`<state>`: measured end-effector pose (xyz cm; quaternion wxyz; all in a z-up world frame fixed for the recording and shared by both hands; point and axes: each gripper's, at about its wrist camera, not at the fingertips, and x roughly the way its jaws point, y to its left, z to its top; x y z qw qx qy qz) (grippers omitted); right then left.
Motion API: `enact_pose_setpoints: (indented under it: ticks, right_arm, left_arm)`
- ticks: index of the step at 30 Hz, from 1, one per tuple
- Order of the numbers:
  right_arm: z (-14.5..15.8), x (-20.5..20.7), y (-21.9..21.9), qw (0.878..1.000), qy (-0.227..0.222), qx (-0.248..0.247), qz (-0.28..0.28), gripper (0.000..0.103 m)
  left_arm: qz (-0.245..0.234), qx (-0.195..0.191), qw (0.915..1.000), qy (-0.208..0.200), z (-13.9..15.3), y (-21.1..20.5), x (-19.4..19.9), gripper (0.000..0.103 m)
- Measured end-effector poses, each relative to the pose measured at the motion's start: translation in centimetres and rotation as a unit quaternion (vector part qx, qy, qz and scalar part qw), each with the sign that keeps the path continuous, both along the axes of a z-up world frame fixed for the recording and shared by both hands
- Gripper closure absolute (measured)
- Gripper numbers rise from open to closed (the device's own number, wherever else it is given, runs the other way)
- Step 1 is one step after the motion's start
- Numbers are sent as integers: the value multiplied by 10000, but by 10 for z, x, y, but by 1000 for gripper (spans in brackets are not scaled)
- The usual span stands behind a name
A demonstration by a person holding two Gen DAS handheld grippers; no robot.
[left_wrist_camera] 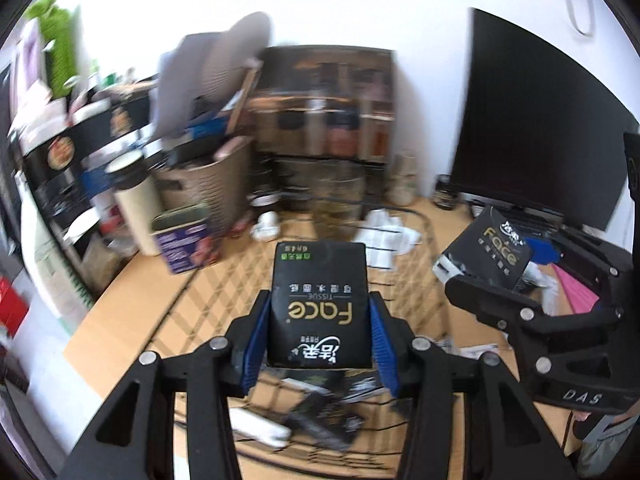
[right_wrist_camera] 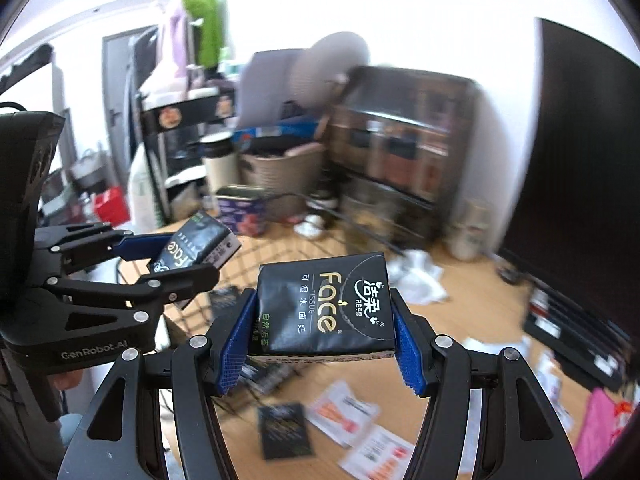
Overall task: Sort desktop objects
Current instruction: 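Carry both Face packs over the wire basket and open both grippers, then move both grippers back to the desk toward the white snack bars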
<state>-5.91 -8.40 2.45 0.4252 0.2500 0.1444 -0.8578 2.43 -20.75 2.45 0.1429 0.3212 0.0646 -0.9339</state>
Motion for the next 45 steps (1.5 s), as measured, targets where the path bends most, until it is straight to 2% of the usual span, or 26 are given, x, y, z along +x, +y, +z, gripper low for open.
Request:
enact_pose_setpoints:
  ticks: [6,15,17,21,24,30,33,39,45]
  right_arm:
    - [-13,6,-41,9995,-122,67,287,41]
    - [-15,4,-52,9992,-175,87,353,40]
    - [-14,5,-51,9994,-89,75,317,38]
    - [-9,3,-41,9998,3,7,174,31]
    - [-6,-1,-31,9999,-59,-62,100,29]
    - [-4,-5,-11,9999,-57,-63,-75,29]
    - [-3,-7,5,9997,-14,-67,-245,29]
    - [-4,-23,60,9963,24,-34,-861,29]
    - [-18,-47,126,9865,-84,95,-1634,29]
  left_arm:
    - [413,115,9990,-109,-13,-34,13,51]
    - [405,155,9990,-98,-14,-37,22,49]
    - [304,124,9994,-113,-14,-33,21,43]
    - [436,39,9990,34,-10,-30,23,28]
    - [297,146,9994,74,-8,-27,22,26]
    - [75,126,9999,86,-4,-11,15,26]
    - [-184,205,9995,134,-2,2,9,26]
    - [-792,170,9967,70,-4,48,-13,26]
    - [-1582,120,9872,-151,-17,109,-41,26]
